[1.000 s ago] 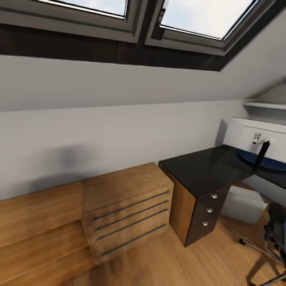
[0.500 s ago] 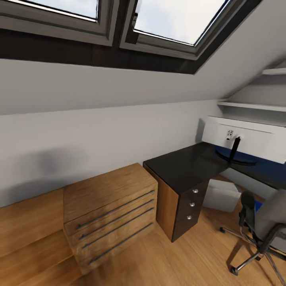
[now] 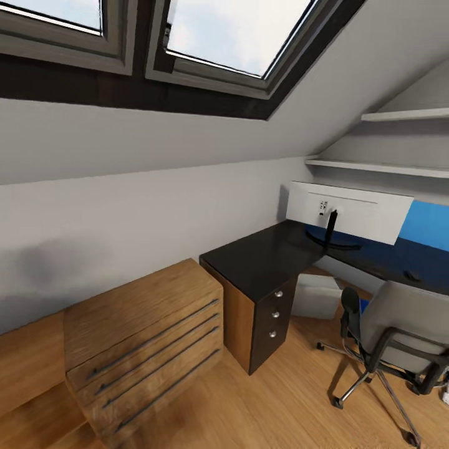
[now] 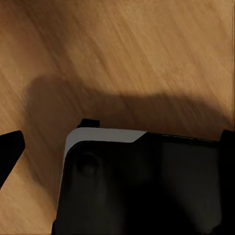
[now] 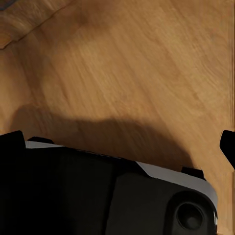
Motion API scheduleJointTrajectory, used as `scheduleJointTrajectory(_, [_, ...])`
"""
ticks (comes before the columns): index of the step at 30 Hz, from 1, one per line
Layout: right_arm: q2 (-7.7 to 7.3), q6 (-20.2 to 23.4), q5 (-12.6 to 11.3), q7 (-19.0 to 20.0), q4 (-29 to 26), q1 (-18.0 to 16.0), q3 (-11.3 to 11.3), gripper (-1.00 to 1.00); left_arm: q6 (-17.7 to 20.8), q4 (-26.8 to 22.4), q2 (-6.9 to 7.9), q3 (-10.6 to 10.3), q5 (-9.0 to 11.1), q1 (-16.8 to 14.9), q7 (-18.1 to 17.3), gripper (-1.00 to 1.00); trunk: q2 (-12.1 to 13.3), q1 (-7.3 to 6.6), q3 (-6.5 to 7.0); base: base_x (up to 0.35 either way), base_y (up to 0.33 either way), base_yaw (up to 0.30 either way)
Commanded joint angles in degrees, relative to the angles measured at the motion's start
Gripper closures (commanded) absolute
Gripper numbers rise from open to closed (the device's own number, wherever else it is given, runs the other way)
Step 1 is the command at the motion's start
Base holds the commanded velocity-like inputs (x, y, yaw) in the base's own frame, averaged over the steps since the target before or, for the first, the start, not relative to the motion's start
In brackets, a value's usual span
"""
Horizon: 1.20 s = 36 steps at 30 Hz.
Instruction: In the bedroom, organize the workspace by keeping the computer under the desk, ensuring the monitor is on the desk, placing the keyboard on the desk next to the monitor, placing the mouse on the desk next to the keyboard, moving the folder from the swivel chair onto the desk next to the mouse, stacking the notebook on top of the folder with the pen on top of the notebook, and positioning the swivel chair next to the desk.
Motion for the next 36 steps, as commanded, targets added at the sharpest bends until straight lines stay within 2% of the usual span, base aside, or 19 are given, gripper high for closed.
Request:
scheduleJointTrajectory(1, [-0.12, -0.20, 0.01, 0.25, -0.50, -0.01, -0.02, -1.00, -1.74, 0.03, 0.15, 0.05, 1.79, 0.00, 0.00, -1.00, 0.34, -0.21, 0.10, 0.000, 0.000, -0.298])
scheduleJointTrajectory(5, [-0.27, -0.63, 0.01, 0.34, -1.28, -0.01, -0.04, -1.00, -4.86, 0.20, 0.59, 0.07, 4.22, 0.00, -0.01, -1.00, 1.15, -0.65, 0.46, 0.000, 0.000, -0.299])
scheduleJointTrajectory(15, [-0.28, -2.68, 0.01, 0.11, -1.22, -0.01, -0.09, -1.00, -5.76, 0.23, 0.65, -0.14, 4.59, 0.00, -0.21, -1.00, 1.15, -0.65, 0.46, 0.000, 0.000, -0.292])
scheduleJointTrajectory(20, [-0.08, -3.00, 0.01, -2.99, -1.00, -0.01, -0.15, -1.00, -6.61, 0.29, 0.66, -0.16, 4.59, 0.00, -0.26, -1.00, 1.15, -0.65, 0.46, 0.000, 0.000, -0.105])
scheduleJointTrajectory(22, [0.14, -3.07, -0.04, -8.08, -0.87, -0.01, 0.02, -1.00, -7.29, 0.51, 0.66, -0.16, 4.60, 0.00, -0.21, -1.00, 1.15, -0.65, 0.46, 0.000, 0.000, -0.029])
scheduleJointTrajectory(25, [0.22, -3.14, -0.06, -10.34, -0.83, -0.01, 0.09, -1.00, -8.15, 1.39, 0.66, -0.08, 4.60, 0.00, -0.21, -1.00, 1.15, -0.65, 0.46, 0.000, 0.000, -0.006])
scheduleJointTrajectory(36, [0.24, -3.20, -0.01, -10.82, -0.96, -0.01, 0.10, -1.00, -9.71, 2.06, 0.72, -0.07, 4.68, 0.00, -0.37, -1.00, 1.15, -0.65, 0.46, 0.000, 0.000, 0.000])
